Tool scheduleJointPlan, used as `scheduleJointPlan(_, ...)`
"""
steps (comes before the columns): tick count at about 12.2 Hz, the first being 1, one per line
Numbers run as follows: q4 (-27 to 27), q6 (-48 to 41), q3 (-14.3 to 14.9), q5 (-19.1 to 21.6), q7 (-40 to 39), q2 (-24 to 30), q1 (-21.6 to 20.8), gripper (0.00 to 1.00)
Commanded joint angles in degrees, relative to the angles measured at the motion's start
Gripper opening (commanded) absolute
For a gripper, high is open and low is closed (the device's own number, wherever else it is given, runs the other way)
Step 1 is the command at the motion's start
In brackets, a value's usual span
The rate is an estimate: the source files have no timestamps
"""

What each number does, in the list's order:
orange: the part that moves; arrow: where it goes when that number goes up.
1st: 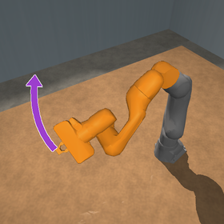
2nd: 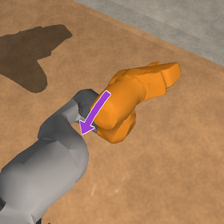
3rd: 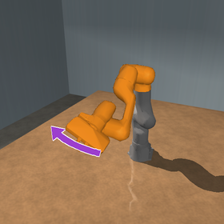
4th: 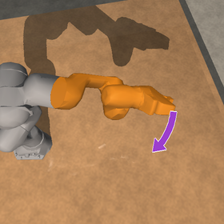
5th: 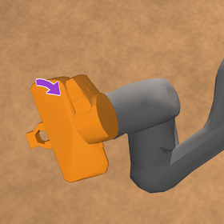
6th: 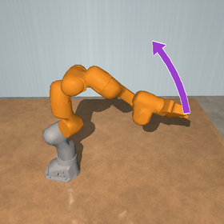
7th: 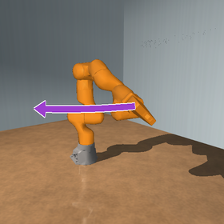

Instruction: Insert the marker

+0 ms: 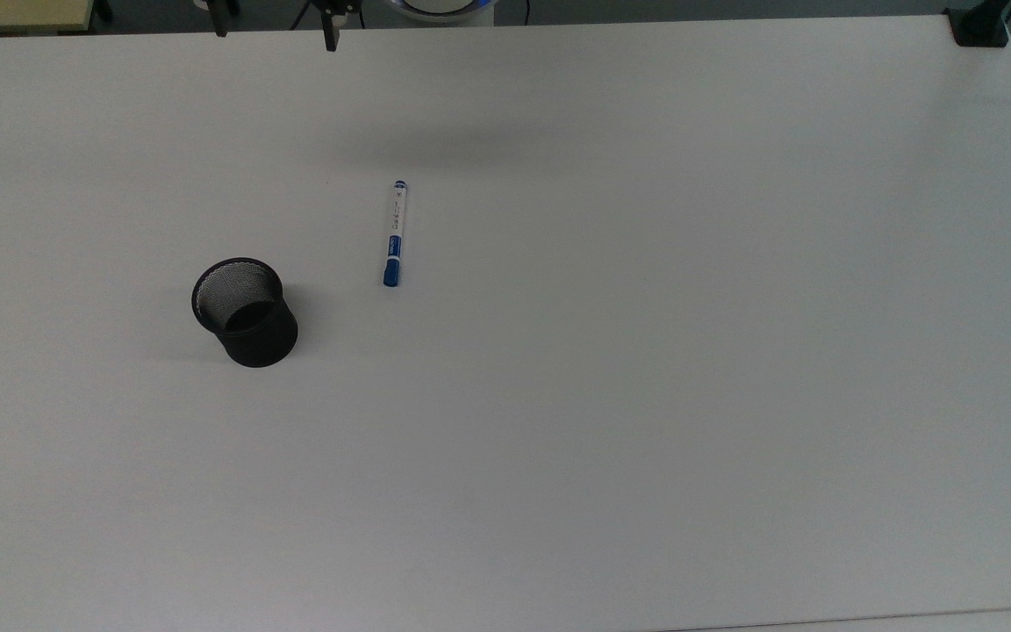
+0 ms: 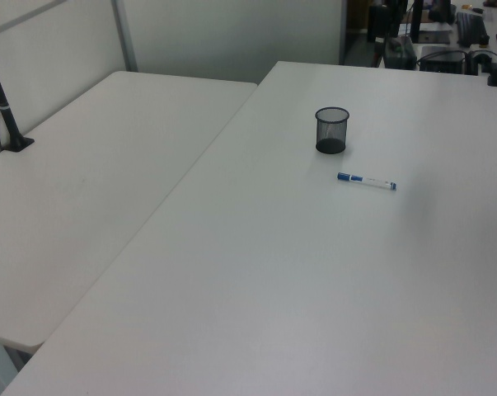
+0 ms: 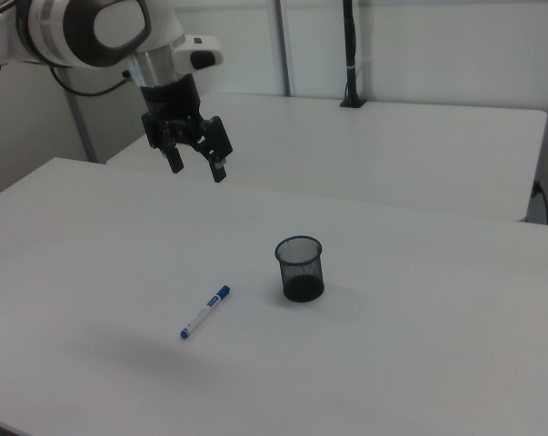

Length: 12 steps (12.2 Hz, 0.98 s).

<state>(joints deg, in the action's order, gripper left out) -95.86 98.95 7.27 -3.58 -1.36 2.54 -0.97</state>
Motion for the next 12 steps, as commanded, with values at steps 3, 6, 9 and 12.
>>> scheduleJointPlan(3,-0.29,-1.04,-0.15,-0.2,-0.22,0.63,-0.53,1.0)
scheduleJointPlan(6,-0.2,-1.04,-0.15,-0.2,-0.31,0.63,-0.53,1.0)
scheduleJointPlan(9,-0.29,-1.04,-0.15,-0.2,-0.31,0.63,-0.53,1.0)
scheduleJointPlan(12,-0.29,-1.39,0.02,-0.2,-1.44,0.71,-0.44,1.0)
